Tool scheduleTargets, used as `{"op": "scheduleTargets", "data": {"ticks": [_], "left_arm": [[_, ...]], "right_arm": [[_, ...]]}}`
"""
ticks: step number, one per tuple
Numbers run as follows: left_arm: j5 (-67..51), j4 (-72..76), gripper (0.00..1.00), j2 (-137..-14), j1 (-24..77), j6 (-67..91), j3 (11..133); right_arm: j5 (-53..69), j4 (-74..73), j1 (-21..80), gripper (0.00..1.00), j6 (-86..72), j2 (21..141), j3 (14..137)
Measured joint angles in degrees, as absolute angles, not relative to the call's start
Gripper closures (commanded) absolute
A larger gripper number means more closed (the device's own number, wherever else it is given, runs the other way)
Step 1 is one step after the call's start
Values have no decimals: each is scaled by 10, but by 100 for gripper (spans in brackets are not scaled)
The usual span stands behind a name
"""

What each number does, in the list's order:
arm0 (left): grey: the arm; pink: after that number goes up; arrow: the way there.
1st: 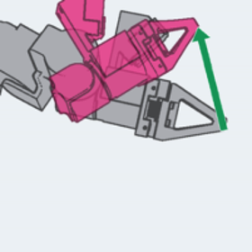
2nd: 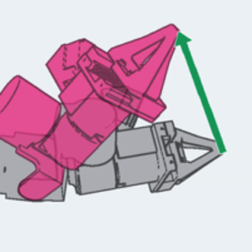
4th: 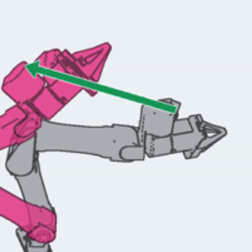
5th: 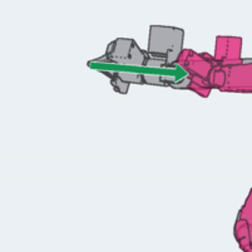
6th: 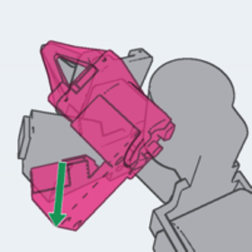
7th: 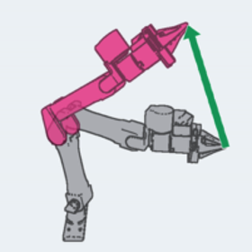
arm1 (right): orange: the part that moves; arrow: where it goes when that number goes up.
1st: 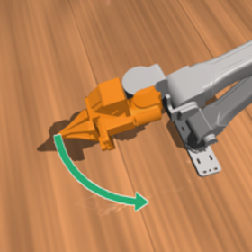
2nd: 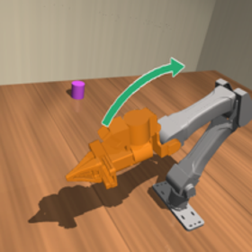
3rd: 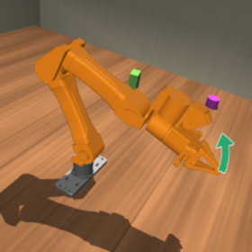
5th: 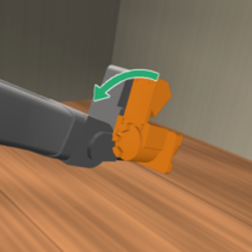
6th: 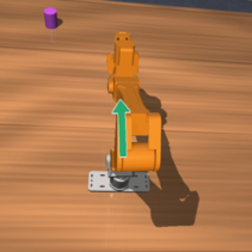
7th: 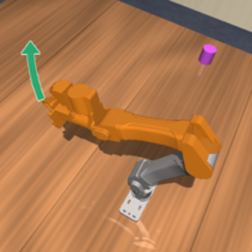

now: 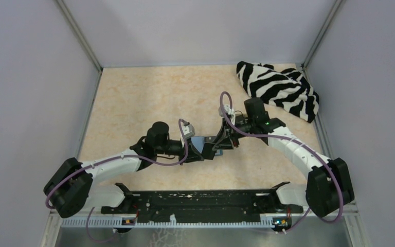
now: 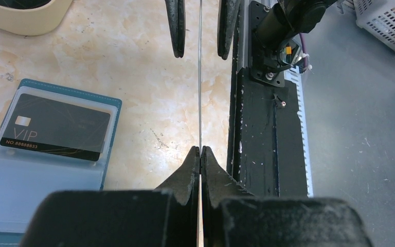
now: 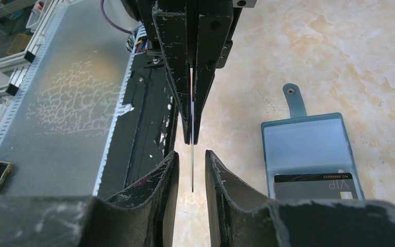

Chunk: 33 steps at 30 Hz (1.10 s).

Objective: Put the credit cards into the card holder
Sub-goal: Pick up the credit card from the storage box.

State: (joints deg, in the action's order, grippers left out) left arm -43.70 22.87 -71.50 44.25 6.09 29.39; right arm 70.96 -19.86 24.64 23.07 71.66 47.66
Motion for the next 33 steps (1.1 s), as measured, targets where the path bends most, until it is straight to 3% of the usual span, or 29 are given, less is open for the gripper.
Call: {"op": "scheduleTargets", "data": {"ticks": [8, 14, 28, 33], "left_arm": [[-430, 227, 100, -711, 442, 58, 294], [-427, 231, 100, -708, 442, 59, 294], [-419, 243, 100, -708, 442, 62, 293], [-414, 245, 100, -708, 442, 62, 292]], "right_arm": [[704, -203, 250, 75, 235, 729, 477], [703, -207, 255, 87, 237, 736, 477], [710, -204, 257, 86, 223, 736, 478], [711, -202, 257, 93, 220, 736, 478]]}}
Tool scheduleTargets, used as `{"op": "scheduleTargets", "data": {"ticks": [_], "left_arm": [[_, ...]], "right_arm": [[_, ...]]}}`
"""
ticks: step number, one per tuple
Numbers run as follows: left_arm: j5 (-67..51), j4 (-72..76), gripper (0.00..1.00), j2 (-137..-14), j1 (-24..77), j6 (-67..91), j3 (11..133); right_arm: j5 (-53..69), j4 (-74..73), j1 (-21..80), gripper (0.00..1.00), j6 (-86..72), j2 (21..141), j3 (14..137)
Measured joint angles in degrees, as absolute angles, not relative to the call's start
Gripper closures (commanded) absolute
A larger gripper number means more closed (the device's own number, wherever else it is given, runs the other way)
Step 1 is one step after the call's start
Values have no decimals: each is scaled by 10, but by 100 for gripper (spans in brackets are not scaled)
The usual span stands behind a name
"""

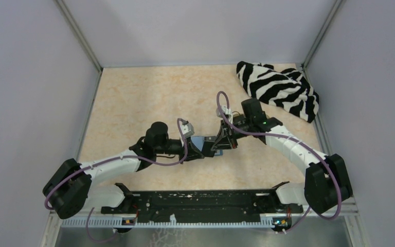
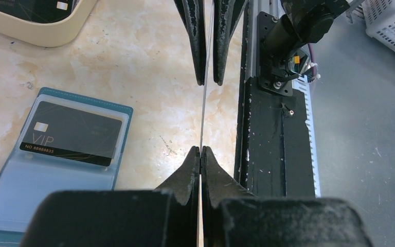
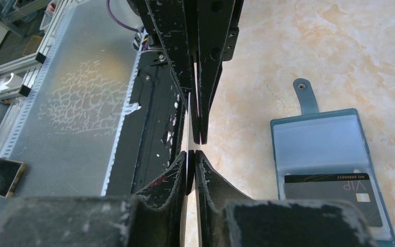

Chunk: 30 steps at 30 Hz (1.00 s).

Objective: Put the credit cards into the card holder
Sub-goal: Pick up the credit card from the storage box.

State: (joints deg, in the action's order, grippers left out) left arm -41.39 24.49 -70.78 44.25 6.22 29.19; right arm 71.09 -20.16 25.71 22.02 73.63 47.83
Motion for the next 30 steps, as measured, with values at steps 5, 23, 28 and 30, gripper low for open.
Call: {"op": "scheduleTargets", "data": {"ticks": [5, 23, 28, 30], "left_arm": [[-413, 246, 100, -704, 442, 64, 290], [-396, 251, 100, -701, 442, 64, 284], [-394, 251, 99, -700, 442, 66, 283], [-393, 251, 82, -699, 443, 68, 283]], "right_arm": [[710, -199, 257, 96, 216, 736, 483], [706, -189, 257, 88, 192, 736, 485], [705, -187, 257, 100, 192, 736, 485], [703, -184, 257, 100, 190, 736, 485]]}}
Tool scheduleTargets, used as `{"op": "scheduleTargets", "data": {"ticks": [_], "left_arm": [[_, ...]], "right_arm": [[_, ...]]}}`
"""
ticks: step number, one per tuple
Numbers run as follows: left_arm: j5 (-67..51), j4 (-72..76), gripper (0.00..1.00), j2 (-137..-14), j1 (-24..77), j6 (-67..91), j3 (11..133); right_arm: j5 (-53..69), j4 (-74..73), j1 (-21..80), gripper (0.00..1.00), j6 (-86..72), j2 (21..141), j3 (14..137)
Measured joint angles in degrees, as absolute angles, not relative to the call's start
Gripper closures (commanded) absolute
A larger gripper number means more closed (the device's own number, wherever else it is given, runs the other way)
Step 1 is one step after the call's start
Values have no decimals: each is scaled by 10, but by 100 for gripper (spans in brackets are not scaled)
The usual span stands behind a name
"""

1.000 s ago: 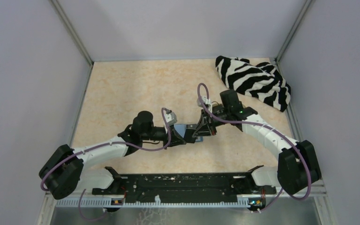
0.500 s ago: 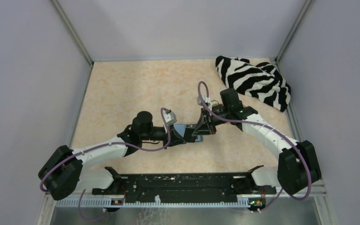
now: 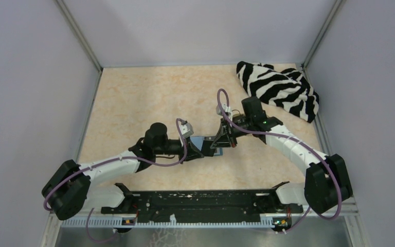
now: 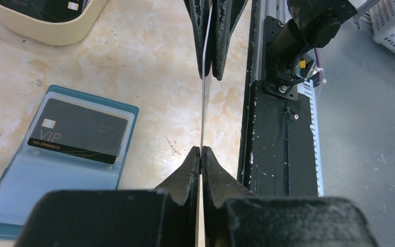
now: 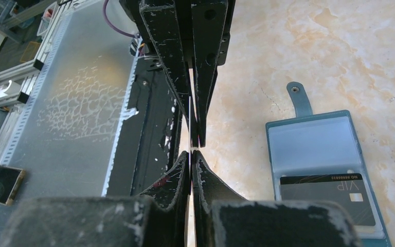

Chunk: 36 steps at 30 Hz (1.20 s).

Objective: Put the credit cards into the card holder
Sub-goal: Pick up the credit card from the storage box, then insert the credit card into the card holder.

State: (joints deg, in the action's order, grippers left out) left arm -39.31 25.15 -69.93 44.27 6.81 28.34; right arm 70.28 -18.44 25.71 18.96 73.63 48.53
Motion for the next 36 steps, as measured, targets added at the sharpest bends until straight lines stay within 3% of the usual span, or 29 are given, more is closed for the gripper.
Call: {"op": "scheduleTargets", "data": {"ticks": [3, 11, 20, 27, 33, 36], "left_arm": [[-381, 255, 48, -699, 443, 75, 281], [-268, 287, 2, -635, 442, 124, 209], [-118, 327, 3, -597, 442, 223, 114], [-42, 343, 23, -647, 442, 295, 113], [-9, 327, 28, -691, 442, 330, 147], [-5, 325, 41, -702, 442, 337, 162]], "right_arm": [[700, -184, 257, 100, 188, 736, 486], [645, -180, 257, 100, 148, 767, 490], [556, -154, 256, 100, 40, 874, 501], [528, -110, 239, 100, -66, 926, 501], [514, -87, 211, 100, -133, 967, 501], [500, -82, 208, 100, -152, 969, 501]]}}
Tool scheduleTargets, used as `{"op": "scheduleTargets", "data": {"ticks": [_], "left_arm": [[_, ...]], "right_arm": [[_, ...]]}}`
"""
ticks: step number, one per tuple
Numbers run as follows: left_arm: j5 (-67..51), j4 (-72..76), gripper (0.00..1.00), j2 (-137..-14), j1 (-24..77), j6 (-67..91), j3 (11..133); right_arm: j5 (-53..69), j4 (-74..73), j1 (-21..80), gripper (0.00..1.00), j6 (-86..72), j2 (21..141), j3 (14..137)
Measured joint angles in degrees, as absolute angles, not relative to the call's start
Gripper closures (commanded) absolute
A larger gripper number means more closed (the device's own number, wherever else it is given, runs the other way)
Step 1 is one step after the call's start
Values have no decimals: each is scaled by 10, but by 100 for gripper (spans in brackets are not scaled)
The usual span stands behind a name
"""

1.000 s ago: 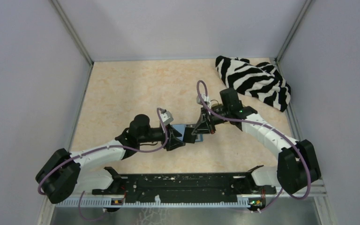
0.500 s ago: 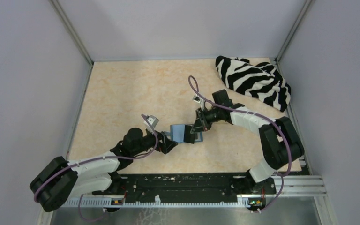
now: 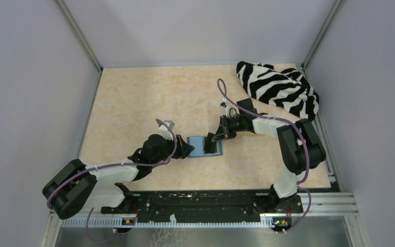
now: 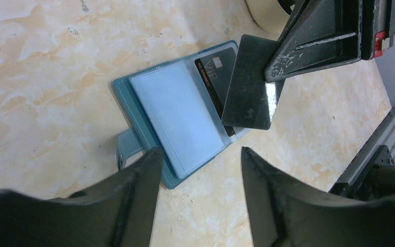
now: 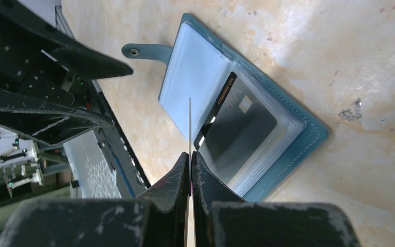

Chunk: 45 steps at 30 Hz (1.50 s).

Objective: Put the credit cards into the card holder
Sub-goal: Insert the credit card into the card holder.

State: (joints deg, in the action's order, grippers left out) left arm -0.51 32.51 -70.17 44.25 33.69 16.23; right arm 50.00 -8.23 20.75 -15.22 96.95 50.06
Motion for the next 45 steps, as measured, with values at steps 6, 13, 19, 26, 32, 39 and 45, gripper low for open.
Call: {"op": "scheduleTargets", "data": {"ticks": [6, 13, 19, 26, 32, 39, 45], "left_arm": [[-1, 319, 52, -727, 442, 343, 182], [-21, 317, 58, -764, 442, 343, 208], [-30, 308, 69, -826, 442, 343, 239], [-8, 259, 78, -865, 442, 360, 271], [12, 234, 80, -866, 442, 371, 283], [15, 230, 81, -866, 442, 375, 284], [15, 229, 82, -866, 442, 373, 285]], "right_arm": [[472, -66, 208, 100, -189, 976, 501], [458, -63, 208, 100, -213, 993, 501], [462, -53, 208, 100, -222, 1002, 501], [472, -51, 207, 100, -226, 1010, 501], [482, -51, 207, 100, -228, 1024, 501], [496, -55, 207, 100, -228, 1040, 503], [507, -76, 208, 100, -219, 1053, 528]]}}
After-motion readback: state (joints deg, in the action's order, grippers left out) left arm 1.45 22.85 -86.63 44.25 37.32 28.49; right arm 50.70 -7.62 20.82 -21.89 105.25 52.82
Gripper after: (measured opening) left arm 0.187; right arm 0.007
